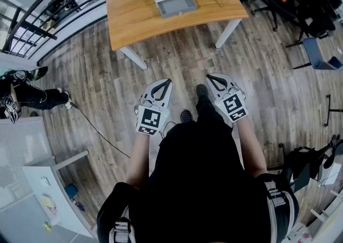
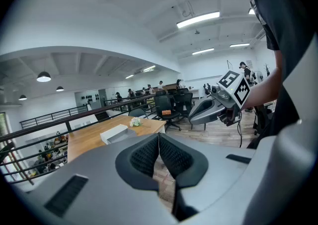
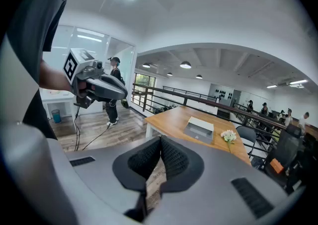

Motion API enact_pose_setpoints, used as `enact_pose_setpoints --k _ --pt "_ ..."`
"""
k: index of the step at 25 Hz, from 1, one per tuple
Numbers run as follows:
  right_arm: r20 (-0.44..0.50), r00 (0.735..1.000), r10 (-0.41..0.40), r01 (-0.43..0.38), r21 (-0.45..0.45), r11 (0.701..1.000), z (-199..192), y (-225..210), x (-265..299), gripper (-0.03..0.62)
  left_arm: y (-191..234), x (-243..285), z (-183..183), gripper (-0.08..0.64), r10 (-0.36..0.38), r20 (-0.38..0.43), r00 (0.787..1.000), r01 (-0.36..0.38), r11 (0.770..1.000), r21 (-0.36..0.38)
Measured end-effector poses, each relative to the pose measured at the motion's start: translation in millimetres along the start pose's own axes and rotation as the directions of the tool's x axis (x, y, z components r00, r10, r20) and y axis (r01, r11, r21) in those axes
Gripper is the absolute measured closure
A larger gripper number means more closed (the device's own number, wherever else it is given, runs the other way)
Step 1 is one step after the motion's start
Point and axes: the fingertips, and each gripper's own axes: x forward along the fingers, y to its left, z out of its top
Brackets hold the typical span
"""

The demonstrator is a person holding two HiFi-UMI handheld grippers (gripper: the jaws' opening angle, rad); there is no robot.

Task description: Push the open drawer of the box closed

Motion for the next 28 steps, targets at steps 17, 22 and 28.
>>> enact_pose_setpoints --k 17,22,28 --pt "-0.002 1.0 -0.004 0.004 0.026 1.0 -15.1 -20.3 22.3 0.577 13.2 22.1 -8.8 0.535 0.008 -0.037 0.999 -0.009 0.999 -0.049" --pt "0.007 1.0 -0.013 0.013 0.051 0.999 -16.7 -42.3 32.1 0.577 22.6 41.5 -1.7 0.535 0.009 -0.038 0.999 -0.011 0.999 -0.045" --pt "0.013 1.0 -0.012 0.012 0.041 0.999 -9.6 -75.7 48.8 0.577 37.4 68.7 14.8 0.535 -0.005 -0.019 1.0 0.004 0.998 -0.067"
